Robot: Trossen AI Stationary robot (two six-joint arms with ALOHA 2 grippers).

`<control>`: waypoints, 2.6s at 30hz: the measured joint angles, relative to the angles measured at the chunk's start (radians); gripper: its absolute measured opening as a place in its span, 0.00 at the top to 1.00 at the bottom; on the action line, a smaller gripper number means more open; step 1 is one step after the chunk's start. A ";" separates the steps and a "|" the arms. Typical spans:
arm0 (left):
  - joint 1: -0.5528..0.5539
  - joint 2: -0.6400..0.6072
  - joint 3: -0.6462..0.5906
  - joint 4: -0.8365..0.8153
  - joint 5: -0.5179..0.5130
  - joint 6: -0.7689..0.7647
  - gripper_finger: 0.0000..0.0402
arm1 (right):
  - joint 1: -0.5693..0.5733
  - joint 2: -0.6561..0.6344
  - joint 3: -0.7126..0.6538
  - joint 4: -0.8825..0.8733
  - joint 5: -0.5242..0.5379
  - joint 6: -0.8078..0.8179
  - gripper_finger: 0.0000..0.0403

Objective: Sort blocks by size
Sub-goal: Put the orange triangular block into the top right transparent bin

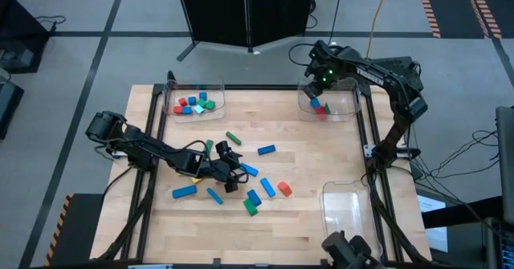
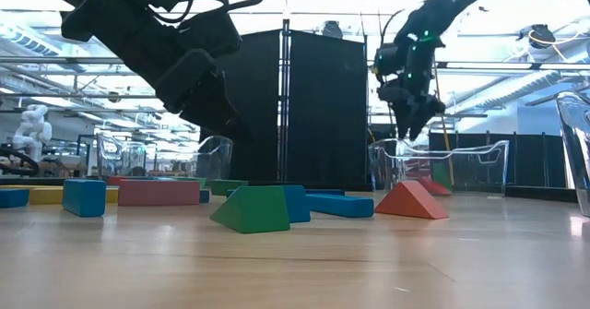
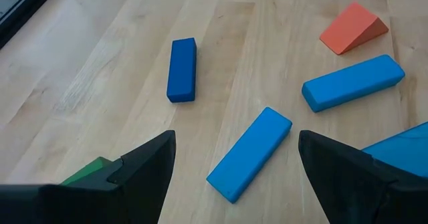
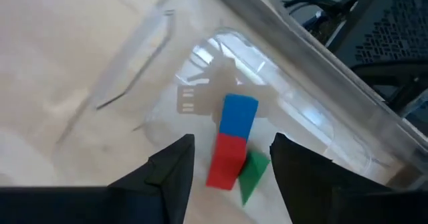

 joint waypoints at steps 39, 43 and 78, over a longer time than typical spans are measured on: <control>-0.069 0.000 0.001 0.001 0.078 0.105 0.21 | 0.987 -0.188 -0.489 0.729 0.053 0.405 0.55; -0.069 0.000 0.001 0.004 0.078 0.104 0.21 | 1.043 -0.188 -0.547 0.758 0.154 0.534 0.55; -0.065 0.000 0.001 0.009 0.076 0.100 0.21 | 1.189 -0.153 -0.483 0.744 0.214 0.781 0.54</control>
